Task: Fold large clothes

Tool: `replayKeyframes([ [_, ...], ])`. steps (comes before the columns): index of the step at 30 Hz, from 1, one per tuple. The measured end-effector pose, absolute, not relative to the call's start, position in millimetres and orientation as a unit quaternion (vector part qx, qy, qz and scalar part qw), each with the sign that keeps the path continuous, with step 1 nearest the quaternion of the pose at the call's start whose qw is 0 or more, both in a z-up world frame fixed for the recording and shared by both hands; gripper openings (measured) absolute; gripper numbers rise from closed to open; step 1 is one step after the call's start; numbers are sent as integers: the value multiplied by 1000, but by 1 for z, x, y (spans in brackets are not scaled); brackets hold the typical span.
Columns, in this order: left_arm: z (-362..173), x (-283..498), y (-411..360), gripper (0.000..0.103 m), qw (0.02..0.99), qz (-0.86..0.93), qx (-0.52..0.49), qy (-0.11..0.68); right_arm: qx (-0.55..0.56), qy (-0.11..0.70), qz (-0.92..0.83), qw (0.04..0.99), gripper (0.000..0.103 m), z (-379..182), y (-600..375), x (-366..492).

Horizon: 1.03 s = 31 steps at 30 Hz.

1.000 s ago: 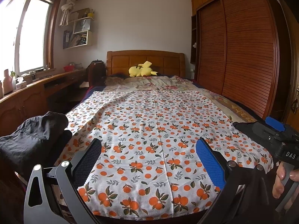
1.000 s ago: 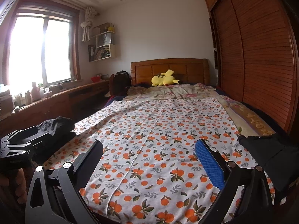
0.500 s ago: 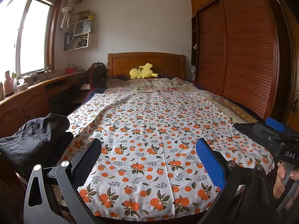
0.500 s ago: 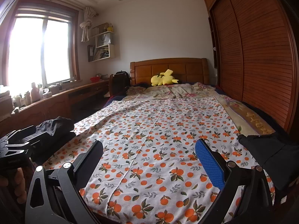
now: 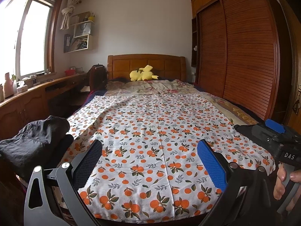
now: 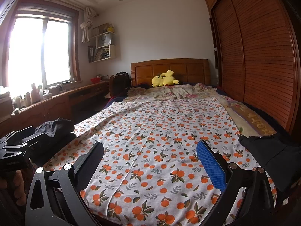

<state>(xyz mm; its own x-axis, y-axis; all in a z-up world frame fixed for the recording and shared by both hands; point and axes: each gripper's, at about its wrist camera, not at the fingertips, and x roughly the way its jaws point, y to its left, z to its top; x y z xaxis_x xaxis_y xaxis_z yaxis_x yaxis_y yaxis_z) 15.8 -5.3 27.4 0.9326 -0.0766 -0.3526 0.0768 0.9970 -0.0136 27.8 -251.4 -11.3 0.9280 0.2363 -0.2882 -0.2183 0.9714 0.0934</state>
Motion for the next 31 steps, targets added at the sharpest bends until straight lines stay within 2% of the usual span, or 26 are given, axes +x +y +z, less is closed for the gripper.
replayKeyframes([
  [31,31,12,-3,101,984,-32,-4,176,33,147,115,982,95,-8,-250,26],
])
